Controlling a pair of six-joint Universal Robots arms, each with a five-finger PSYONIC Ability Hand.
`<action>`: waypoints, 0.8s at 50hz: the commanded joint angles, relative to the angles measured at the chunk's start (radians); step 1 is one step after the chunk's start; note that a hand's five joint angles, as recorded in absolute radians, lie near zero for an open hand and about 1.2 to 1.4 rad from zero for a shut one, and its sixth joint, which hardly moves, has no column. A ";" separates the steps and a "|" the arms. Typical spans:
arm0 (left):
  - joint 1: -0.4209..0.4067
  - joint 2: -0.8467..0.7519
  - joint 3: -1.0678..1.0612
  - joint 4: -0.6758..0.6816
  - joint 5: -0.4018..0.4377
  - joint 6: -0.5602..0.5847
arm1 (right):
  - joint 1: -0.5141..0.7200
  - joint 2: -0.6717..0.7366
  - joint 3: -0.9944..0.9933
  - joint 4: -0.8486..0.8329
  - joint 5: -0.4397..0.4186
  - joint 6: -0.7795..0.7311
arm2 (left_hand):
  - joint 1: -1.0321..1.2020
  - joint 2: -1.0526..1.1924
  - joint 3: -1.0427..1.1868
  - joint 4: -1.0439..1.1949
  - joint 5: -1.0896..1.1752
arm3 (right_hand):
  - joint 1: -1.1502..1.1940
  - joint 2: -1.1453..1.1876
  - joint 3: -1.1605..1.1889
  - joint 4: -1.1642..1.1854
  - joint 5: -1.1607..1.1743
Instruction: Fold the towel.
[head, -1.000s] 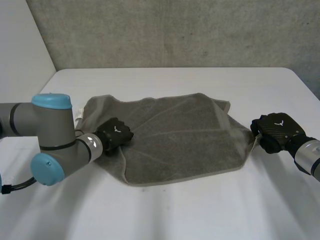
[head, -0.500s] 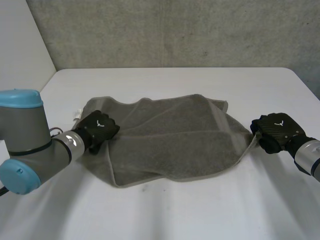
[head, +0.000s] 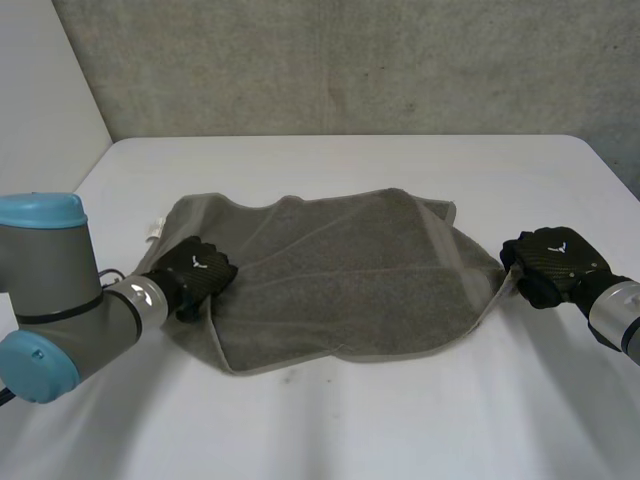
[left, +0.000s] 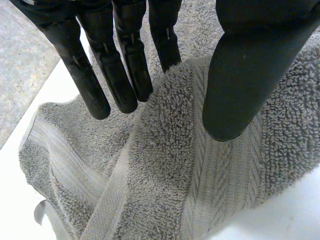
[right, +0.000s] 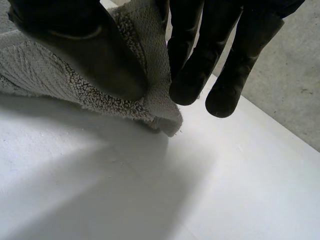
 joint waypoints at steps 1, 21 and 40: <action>0.024 0.010 -0.006 0.000 -0.001 0.000 | 0.000 0.001 0.000 -0.001 0.000 0.000 | 0.123 0.122 0.122 0.121 0.125 | 0.055 0.073 0.058 0.053 0.054; 0.076 0.119 -0.093 0.052 -0.007 -0.006 | -0.002 -0.035 -0.016 0.046 0.009 0.005 | 0.560 0.559 0.559 0.558 0.562 | 0.055 0.073 0.058 0.053 0.054; 0.285 0.712 -0.238 0.032 -0.009 -0.374 | -0.041 -0.454 -0.103 0.342 0.080 0.068 | 0.560 0.559 0.559 0.558 0.562 | 0.055 0.073 0.058 0.053 0.054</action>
